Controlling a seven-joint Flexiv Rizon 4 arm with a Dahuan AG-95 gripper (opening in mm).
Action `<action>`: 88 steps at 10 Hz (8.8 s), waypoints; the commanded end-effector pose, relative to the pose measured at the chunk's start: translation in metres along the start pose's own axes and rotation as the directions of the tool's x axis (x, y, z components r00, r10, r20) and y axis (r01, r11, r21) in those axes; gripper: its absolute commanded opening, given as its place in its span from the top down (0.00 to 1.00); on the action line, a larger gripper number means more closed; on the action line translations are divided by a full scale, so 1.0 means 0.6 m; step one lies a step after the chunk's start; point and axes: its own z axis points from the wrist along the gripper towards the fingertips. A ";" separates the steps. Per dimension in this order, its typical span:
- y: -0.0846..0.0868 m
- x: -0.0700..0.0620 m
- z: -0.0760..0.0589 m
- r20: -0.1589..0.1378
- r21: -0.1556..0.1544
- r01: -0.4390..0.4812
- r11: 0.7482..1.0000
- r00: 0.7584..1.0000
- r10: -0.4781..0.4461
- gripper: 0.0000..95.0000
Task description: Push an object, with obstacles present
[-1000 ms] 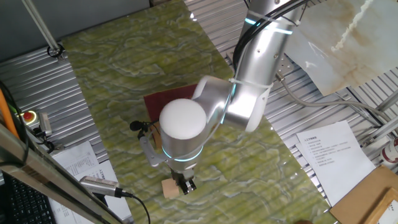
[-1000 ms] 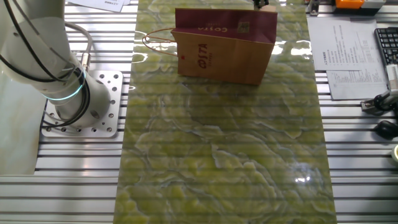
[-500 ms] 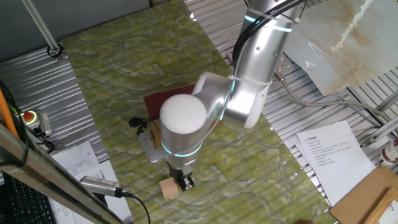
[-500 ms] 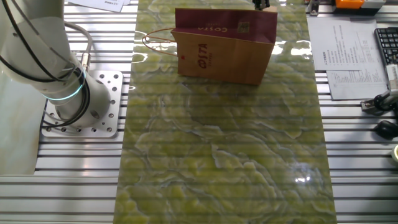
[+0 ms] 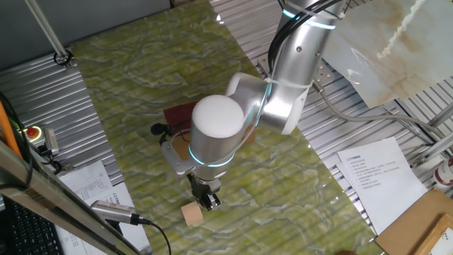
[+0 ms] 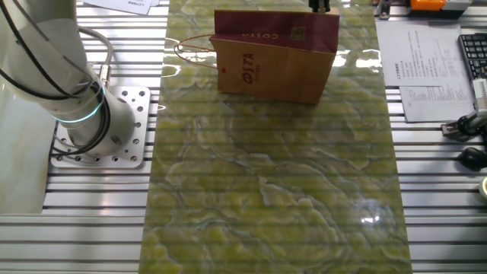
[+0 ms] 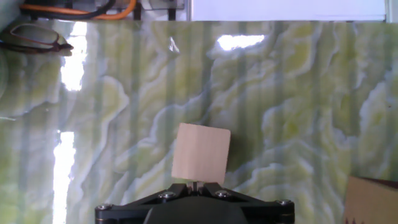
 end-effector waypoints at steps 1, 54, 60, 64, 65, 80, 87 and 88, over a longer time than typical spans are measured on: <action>0.027 -0.004 -0.010 -0.066 -0.031 -0.041 0.999 0.997 0.039 1.00; -0.014 -0.098 0.054 -0.007 0.014 0.062 0.998 0.998 -0.062 1.00; -0.069 -0.097 0.052 0.001 0.057 0.115 0.992 0.993 -0.115 1.00; -0.095 -0.094 0.050 -0.002 0.061 0.131 0.989 0.991 -0.131 1.00; -0.102 -0.094 0.048 -0.004 0.060 0.135 0.989 0.991 -0.135 1.00; -0.142 -0.087 0.036 -0.006 0.063 0.145 0.987 0.989 -0.145 1.00; -0.148 -0.085 0.035 -0.007 0.061 0.133 0.989 0.991 -0.133 1.00; -0.148 -0.085 0.035 -0.003 0.057 0.131 0.990 0.991 -0.131 1.00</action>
